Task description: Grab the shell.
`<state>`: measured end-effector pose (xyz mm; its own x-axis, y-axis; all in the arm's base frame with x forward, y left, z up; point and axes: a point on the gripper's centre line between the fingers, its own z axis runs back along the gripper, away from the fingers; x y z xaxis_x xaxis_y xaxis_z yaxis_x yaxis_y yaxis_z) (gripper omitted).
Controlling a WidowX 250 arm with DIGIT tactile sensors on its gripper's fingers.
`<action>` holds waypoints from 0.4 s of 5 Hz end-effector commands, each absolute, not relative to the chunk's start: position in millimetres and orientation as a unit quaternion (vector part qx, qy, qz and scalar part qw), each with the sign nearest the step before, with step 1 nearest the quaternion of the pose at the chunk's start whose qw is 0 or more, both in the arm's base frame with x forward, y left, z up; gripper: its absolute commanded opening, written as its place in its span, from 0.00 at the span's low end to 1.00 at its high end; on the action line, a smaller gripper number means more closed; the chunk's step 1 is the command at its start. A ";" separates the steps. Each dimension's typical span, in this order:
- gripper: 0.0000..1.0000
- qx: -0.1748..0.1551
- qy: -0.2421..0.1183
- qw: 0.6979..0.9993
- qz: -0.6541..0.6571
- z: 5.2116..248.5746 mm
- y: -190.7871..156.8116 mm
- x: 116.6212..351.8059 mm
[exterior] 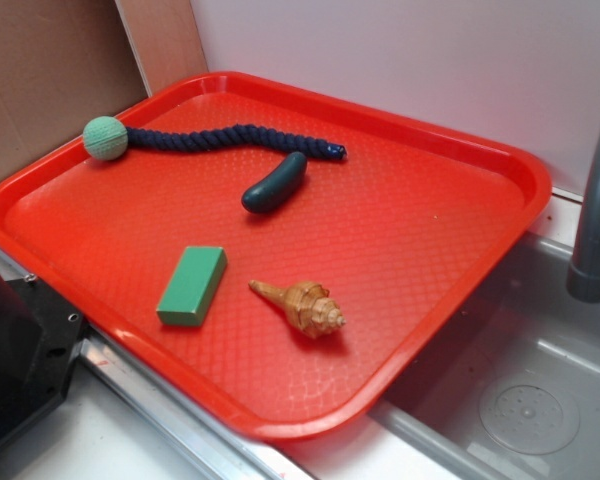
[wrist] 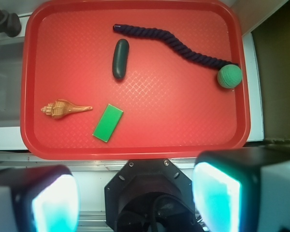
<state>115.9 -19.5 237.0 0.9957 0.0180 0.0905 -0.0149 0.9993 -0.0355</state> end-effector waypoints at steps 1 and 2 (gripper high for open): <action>1.00 -0.017 -0.045 0.999 0.008 237.0 -19.5 115.9; 1.00 -0.038 -0.057 0.997 -0.042 230.1 -20.6 128.5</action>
<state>126.6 -21.4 225.7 0.9905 -0.0925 0.1019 0.1000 0.9925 -0.0710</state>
